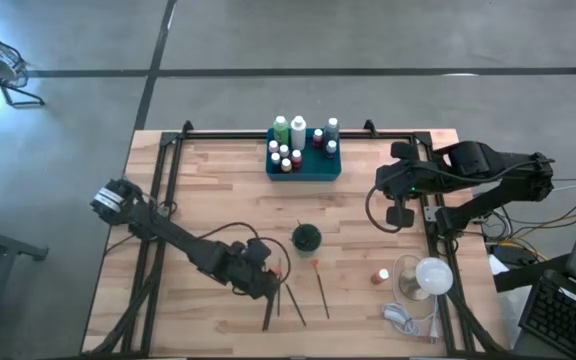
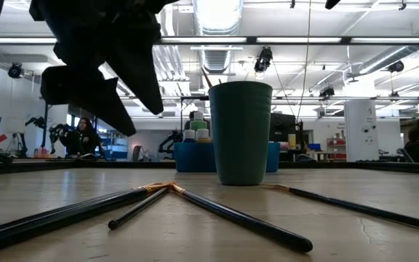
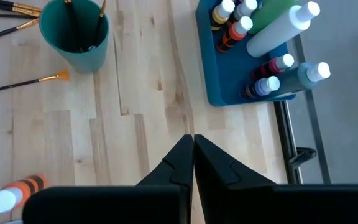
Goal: Pick & Place Paint Supplies
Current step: Put the yellow paint brush into the green cup
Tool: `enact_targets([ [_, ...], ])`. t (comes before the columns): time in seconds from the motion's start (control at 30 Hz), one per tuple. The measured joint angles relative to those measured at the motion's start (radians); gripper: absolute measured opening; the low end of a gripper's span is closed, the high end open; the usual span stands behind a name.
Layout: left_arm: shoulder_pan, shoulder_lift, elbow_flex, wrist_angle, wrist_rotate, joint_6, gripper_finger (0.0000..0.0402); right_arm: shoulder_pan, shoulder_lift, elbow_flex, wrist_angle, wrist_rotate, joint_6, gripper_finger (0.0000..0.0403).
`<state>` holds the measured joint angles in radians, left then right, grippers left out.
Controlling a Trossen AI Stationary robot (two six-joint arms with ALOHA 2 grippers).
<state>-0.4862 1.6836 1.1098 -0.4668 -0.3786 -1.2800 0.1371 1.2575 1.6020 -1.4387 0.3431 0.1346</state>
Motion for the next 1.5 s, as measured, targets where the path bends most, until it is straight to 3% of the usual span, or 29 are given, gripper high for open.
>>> enact_targets([
  [0.33, 0.006, 0.034, 0.026, -0.001, 0.024, -0.100, 0.0273, -0.001, 0.000, 0.000, 0.001, 0.000, -0.029, 0.0008],
  [0.5, 0.006, 0.059, 0.030, 0.004, 0.088, -0.136, 0.0273, -0.001, 0.001, 0.000, 0.000, 0.000, -0.007, 0.0008],
  [0.93, 0.006, 0.142, 0.122, -0.003, 0.128, -0.093, 0.0273, 0.000, 0.001, 0.000, 0.000, -0.001, -0.009, 0.0008],
  [1.23, 0.017, 0.203, 0.225, -0.154, 0.144, -0.108, 0.0273, -0.001, 0.001, 0.000, 0.001, -0.001, -0.029, 0.0008],
  [1.5, 0.047, 0.201, 0.246, -0.267, 0.148, -0.106, 0.0273, -0.001, 0.001, 0.000, 0.004, -0.001, 0.001, 0.0008],
])
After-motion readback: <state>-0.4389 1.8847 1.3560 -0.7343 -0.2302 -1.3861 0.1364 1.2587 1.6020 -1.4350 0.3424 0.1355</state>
